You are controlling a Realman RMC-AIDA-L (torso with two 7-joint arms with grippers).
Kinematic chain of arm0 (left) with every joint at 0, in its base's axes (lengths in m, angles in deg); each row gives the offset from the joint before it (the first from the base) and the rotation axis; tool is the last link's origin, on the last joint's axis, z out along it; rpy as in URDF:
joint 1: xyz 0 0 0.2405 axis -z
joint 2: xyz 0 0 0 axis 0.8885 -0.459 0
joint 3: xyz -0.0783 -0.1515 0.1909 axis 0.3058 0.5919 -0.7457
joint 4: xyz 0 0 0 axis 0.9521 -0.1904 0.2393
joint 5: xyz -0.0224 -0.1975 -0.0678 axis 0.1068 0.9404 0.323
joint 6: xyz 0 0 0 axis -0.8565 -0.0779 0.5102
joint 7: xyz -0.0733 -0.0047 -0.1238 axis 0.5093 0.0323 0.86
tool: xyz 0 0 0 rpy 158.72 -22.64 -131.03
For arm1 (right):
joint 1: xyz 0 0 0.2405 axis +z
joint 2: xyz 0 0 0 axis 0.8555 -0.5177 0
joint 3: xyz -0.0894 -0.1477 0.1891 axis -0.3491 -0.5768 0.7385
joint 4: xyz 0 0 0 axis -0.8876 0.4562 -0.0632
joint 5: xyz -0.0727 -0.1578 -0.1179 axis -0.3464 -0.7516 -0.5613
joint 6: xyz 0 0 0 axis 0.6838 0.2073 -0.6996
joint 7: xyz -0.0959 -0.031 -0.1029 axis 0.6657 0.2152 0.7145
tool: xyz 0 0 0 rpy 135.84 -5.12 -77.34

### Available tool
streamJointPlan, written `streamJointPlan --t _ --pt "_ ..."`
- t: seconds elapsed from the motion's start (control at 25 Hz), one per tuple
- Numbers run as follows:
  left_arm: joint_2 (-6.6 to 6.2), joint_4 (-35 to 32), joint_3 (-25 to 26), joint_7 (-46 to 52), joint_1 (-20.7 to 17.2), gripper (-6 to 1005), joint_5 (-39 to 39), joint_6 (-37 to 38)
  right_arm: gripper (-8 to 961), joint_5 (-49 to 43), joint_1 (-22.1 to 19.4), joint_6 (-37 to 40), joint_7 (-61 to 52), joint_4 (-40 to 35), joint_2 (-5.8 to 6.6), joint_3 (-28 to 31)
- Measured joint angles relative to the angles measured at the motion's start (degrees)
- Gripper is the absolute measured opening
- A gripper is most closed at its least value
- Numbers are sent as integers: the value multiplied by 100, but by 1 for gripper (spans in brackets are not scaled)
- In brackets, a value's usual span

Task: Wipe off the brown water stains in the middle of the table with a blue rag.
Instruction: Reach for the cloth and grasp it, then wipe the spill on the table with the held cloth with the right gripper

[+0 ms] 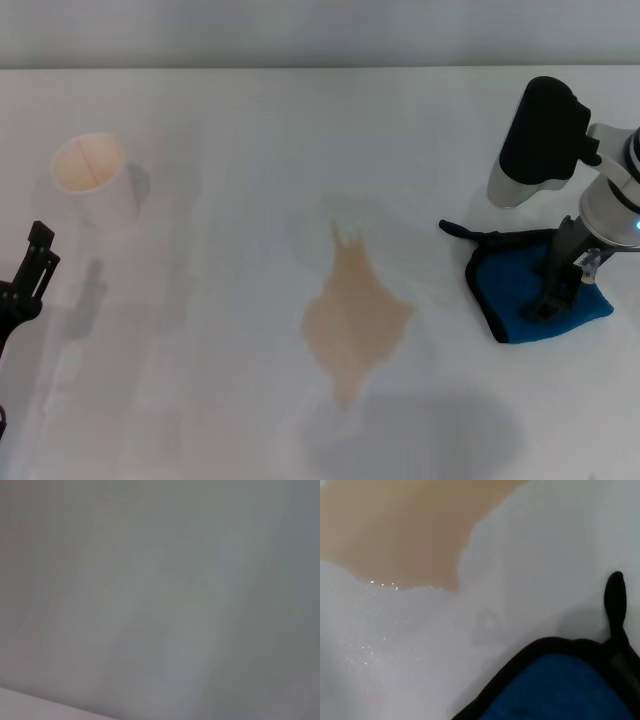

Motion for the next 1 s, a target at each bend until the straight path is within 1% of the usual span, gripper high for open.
streamJointPlan --t 0.04,0.6,0.8,1.0 --pt "0 -2 0 0 0 835 0 2 627 0 4 5 0 3 0 0" --pt "0 -49 -6 0 0 835 0 2 482 12 89 137 1 -3 8 15" --pt "-1 -83 -9 0 -4 835 0 3 237 30 96 135 -16 43 2 6" --pt "-9 -108 -9 0 -21 834 0 7 137 46 70 106 -104 54 0 27"
